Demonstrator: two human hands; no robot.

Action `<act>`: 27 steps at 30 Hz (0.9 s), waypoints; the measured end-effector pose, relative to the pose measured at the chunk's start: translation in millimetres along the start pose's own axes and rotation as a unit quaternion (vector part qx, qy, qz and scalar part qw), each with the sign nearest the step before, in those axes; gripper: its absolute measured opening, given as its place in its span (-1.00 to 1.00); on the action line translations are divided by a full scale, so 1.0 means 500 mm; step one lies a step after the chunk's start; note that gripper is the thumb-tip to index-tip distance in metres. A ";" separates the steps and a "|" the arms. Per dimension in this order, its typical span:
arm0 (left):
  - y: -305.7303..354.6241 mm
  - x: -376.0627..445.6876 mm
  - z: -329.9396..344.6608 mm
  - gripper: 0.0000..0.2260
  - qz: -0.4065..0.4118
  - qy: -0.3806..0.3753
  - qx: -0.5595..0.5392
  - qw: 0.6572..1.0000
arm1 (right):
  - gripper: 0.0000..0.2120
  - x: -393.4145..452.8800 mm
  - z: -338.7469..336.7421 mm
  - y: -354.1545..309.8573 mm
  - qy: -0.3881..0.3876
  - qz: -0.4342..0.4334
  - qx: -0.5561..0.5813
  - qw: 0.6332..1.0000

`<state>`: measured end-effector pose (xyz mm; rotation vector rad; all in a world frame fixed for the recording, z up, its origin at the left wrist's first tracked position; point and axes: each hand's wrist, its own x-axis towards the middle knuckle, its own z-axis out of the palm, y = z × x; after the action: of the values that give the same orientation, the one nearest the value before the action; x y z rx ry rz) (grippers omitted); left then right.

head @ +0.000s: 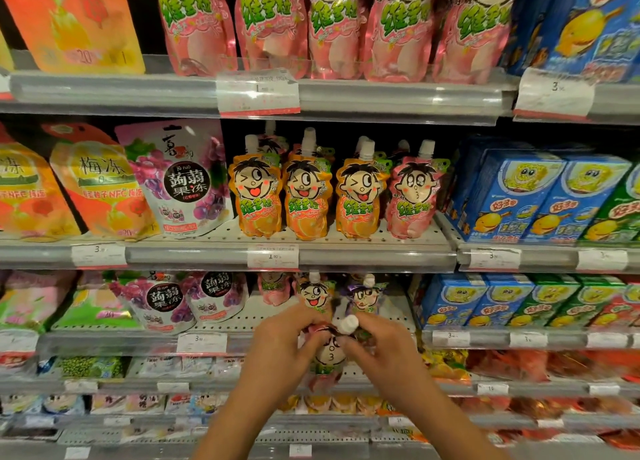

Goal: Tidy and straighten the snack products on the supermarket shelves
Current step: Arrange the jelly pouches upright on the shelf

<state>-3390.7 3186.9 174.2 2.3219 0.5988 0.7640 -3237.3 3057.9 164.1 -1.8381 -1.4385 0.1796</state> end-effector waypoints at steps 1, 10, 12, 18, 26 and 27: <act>0.009 0.003 0.002 -0.92 0.009 -0.014 0.001 1.000 | -0.91 -0.003 -0.014 0.002 0.000 0.002 0.007 1.000; 0.146 0.116 -0.043 -0.83 0.040 0.095 -0.017 0.995 | -0.86 -0.044 -0.139 0.036 0.046 0.021 0.010 0.999; 0.181 0.167 -0.055 -0.76 0.066 0.141 0.007 0.988 | -0.75 -0.055 -0.161 0.038 0.058 0.030 0.007 0.998; 0.251 0.303 -0.067 -0.49 0.041 0.148 0.140 0.978 | -0.76 -0.086 -0.193 0.041 0.093 0.049 0.015 0.994; 0.267 0.342 -0.060 -0.49 0.009 0.123 0.171 0.978 | -0.63 -0.116 -0.202 0.049 0.116 0.072 0.023 0.990; 0.268 0.332 -0.063 -0.56 0.013 0.130 0.168 0.977 | -0.59 -0.118 -0.203 0.050 0.115 0.075 0.022 0.990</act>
<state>-3260.4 3200.5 345.4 2.5572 0.8716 1.0601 -3183.6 2955.9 198.0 -1.8650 -1.1314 0.0688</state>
